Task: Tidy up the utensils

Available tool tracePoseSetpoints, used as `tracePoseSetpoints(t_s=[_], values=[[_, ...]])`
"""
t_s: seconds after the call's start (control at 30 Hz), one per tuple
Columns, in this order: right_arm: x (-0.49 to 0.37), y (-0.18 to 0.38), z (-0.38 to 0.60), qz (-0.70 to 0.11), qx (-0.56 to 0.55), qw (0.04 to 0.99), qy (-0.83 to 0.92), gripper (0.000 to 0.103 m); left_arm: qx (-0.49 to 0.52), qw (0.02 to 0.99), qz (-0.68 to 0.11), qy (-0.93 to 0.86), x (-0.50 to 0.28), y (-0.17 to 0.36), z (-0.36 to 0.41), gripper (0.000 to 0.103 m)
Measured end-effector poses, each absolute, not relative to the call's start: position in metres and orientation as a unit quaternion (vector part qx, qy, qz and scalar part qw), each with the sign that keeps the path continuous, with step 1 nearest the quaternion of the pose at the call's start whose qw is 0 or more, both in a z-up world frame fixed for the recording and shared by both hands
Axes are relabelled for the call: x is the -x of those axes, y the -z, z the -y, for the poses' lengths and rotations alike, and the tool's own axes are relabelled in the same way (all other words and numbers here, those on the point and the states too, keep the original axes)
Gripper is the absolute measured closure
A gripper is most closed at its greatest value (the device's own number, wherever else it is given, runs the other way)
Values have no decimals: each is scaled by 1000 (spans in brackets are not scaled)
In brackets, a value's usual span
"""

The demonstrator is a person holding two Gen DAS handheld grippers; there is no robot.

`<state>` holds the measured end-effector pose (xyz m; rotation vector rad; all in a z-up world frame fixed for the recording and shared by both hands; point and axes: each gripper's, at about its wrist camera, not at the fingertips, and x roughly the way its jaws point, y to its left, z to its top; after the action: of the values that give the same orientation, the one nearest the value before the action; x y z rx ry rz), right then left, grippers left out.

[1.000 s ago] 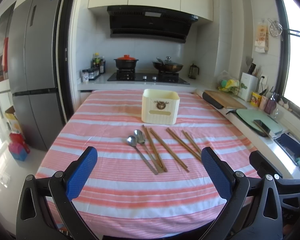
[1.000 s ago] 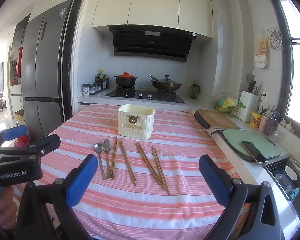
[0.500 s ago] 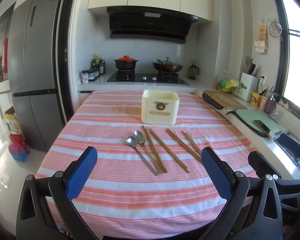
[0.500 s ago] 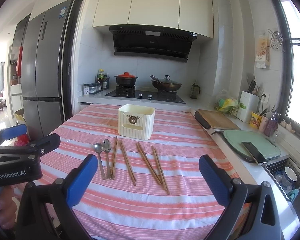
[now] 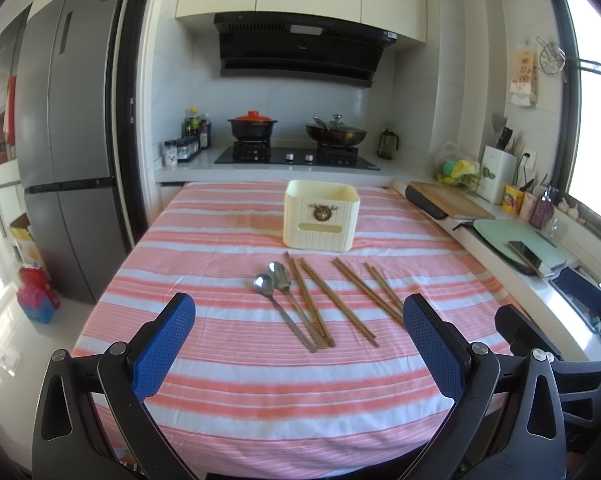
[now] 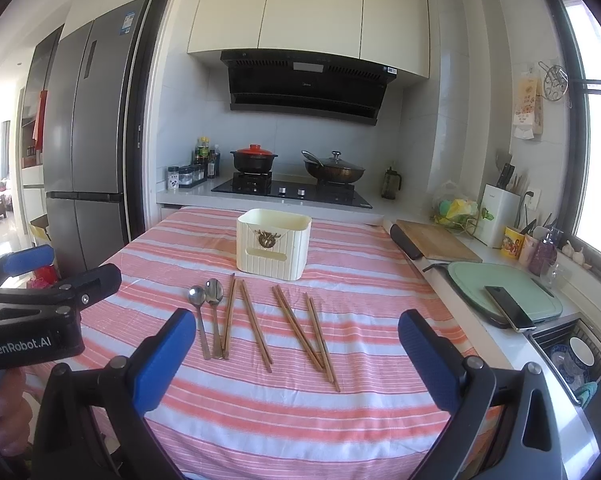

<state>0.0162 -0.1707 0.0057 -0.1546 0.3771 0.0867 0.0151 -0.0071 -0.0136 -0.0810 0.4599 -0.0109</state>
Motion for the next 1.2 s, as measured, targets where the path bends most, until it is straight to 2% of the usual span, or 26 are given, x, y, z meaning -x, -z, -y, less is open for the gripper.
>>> tracePoseSetpoints(t_s=[1.2], values=[[-15, 6, 177, -196, 73, 977, -41, 0, 41, 970, -241, 9, -23, 19, 5, 0]])
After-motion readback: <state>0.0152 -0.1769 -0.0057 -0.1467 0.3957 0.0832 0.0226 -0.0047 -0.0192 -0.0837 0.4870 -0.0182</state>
